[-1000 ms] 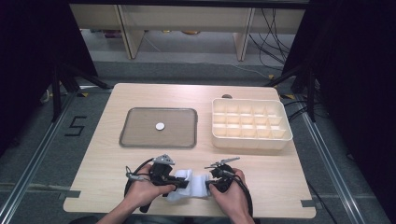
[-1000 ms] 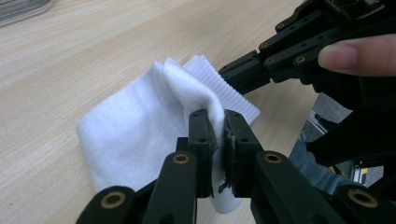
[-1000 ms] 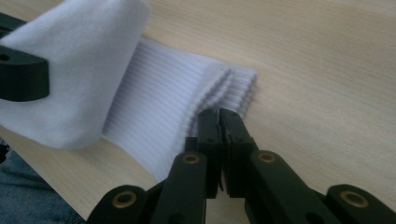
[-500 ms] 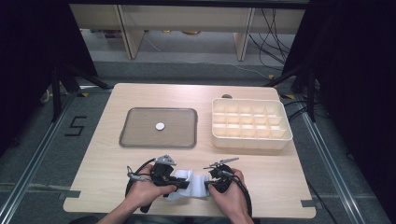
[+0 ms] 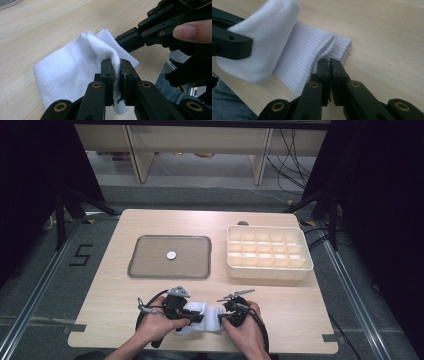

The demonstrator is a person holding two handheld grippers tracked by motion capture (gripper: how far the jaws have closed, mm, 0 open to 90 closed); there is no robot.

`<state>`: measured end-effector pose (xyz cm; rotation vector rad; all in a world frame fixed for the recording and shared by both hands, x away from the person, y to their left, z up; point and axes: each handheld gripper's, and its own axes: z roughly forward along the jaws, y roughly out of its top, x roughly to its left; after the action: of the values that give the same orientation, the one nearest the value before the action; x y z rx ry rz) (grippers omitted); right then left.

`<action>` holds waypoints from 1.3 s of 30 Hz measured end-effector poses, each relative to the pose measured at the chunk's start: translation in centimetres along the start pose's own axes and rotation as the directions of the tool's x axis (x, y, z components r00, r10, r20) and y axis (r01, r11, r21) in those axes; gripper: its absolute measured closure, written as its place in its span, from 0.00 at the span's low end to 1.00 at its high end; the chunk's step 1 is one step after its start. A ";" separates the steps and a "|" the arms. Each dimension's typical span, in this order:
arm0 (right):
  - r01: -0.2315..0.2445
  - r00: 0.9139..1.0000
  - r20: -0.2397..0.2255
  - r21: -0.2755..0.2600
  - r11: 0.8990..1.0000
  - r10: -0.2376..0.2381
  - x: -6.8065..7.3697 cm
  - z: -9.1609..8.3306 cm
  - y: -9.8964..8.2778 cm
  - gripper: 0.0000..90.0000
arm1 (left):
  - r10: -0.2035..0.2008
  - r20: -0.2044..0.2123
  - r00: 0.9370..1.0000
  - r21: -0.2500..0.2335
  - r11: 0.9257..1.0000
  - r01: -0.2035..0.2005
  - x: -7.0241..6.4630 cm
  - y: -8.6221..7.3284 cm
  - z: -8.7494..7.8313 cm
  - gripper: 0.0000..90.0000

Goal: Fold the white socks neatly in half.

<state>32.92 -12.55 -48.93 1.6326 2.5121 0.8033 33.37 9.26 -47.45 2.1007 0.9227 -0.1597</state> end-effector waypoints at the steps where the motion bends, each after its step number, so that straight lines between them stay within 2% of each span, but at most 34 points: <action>1: 0.000 1.000 0.000 -0.001 1.000 0.000 0.0 0.0 0.0 0.97 | 0.008 0.001 1.000 0.002 1.000 -0.008 0.0 0.0 0.0 0.91; 2: 0.007 0.999 -0.032 -0.005 1.000 -0.007 0.1 -0.1 0.0 0.97 | 0.012 -0.006 1.000 0.003 1.000 -0.012 0.0 0.0 0.1 0.91; 11: 0.001 0.999 -0.038 -0.016 1.000 -0.001 0.2 -0.1 -0.1 0.96 | 0.007 -0.001 1.000 0.006 1.000 -0.007 -0.1 0.1 0.4 0.91; 15: 0.000 0.999 -0.038 -0.016 1.000 0.000 0.2 -0.1 -0.1 0.96 | 0.017 0.001 1.000 0.010 1.000 -0.017 -0.2 0.2 0.6 0.91; 16: 0.000 0.999 -0.039 -0.016 1.000 0.000 0.2 -0.1 -0.1 0.96 | 0.012 -0.016 1.000 0.004 1.000 -0.012 -0.3 0.2 0.7 0.91; 17: 0.002 1.000 -0.030 -0.015 1.000 -0.003 0.1 0.0 0.0 0.96 | 0.013 -0.012 1.000 -0.007 1.000 -0.013 -0.3 0.2 0.8 0.91; 18: 0.001 0.999 -0.036 -0.016 1.000 -0.001 0.0 -0.1 0.0 0.96 | 0.017 -0.010 1.000 0.010 1.000 -0.017 -0.3 0.2 0.7 0.91; 19: 0.018 0.999 -0.043 -0.031 0.999 -0.019 -0.1 -0.2 0.0 0.96 | 0.018 -0.011 1.000 0.012 1.000 -0.018 -0.3 0.2 0.7 0.91; 20: 0.019 0.999 -0.034 -0.044 0.999 -0.020 -0.4 -0.3 0.1 0.97 | 0.022 -0.009 1.000 0.013 1.000 -0.022 -0.2 0.3 0.7 0.91; 21: -0.010 1.000 -0.029 -0.040 0.999 0.008 -0.4 -0.7 0.1 0.97 | 0.022 -0.011 1.000 0.013 1.000 -0.021 -0.2 0.3 0.7 0.91; 22: -0.013 1.000 -0.029 -0.047 0.999 0.012 -0.7 -0.8 0.2 0.98 | 0.021 -0.011 1.000 0.013 1.000 -0.021 -0.2 0.2 0.7 0.91; 23: 0.004 1.000 -0.006 -0.044 0.999 -0.004 -1.0 -0.9 0.2 0.99 | 0.018 -0.010 1.000 0.014 1.000 -0.017 -0.2 0.2 0.7 0.91; 24: 0.001 1.000 -0.011 -0.048 0.999 -0.001 -1.1 -0.8 0.2 1.00 | 0.023 -0.008 1.000 0.017 1.000 -0.023 -0.2 0.3 0.7 0.91; 25: 0.007 1.000 0.002 -0.037 0.999 -0.007 -1.3 -0.8 0.2 1.00 | 0.024 -0.008 1.000 0.016 1.000 -0.024 -0.2 0.3 0.7 0.91; 26: -0.020 1.000 -0.007 -0.029 0.999 0.020 -1.2 -0.8 0.2 1.00 | 0.024 -0.007 1.000 0.015 1.000 -0.024 -0.2 0.3 0.7 0.91; 27: -0.025 1.000 -0.008 -0.027 0.999 0.025 -1.3 -0.6 0.2 1.00 | 0.024 -0.008 1.000 0.016 1.000 -0.024 -0.2 0.3 0.7 0.91; 28: -0.007 1.000 0.008 -0.023 1.000 0.007 -1.4 -0.5 0.1 1.00 | 0.024 -0.008 1.000 0.015 1.000 -0.024 -0.2 0.3 0.7 0.91; 29: -0.031 1.000 -0.001 -0.018 0.999 0.031 -1.2 -0.5 0.1 1.00 | 0.026 -0.007 1.000 0.018 1.000 -0.026 -0.2 0.3 0.7 0.91; 30: -0.010 1.000 0.010 -0.015 1.000 0.010 -1.3 -0.3 0.0 1.00 | 0.026 -0.015 1.000 0.013 1.000 -0.026 -0.2 0.3 0.8 0.91; 31: -0.013 1.000 0.015 -0.003 1.000 0.013 -1.3 -0.2 0.0 1.00 | 0.019 -0.001 1.000 0.013 1.000 -0.019 -0.2 0.3 0.8 0.91; 33: -0.011 1.000 0.014 0.001 1.000 0.011 -1.2 0.1 -0.1 1.00 | 0.030 -0.005 1.000 0.018 0.999 -0.030 -0.3 0.4 0.9 0.91; 35: 0.010 1.000 0.010 -0.004 1.000 -0.010 -1.0 0.2 -0.2 1.00 | 0.031 -0.001 1.000 0.026 0.999 -0.031 -0.3 0.4 1.0 0.91; 37: -0.019 1.000 0.014 -0.001 1.000 0.019 -0.8 0.1 -0.2 1.00 | 0.024 -0.005 1.000 0.020 1.000 -0.024 -0.4 0.3 1.1 0.91; 39: 0.001 1.000 0.020 0.000 1.000 -0.001 -0.8 0.1 -0.2 1.00 | 0.024 -0.002 1.000 0.020 1.000 -0.024 -0.3 0.4 1.2 0.91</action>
<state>33.11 -13.27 -49.35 1.6316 2.4994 0.7825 33.59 8.04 -47.88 2.1302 0.9003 -0.1549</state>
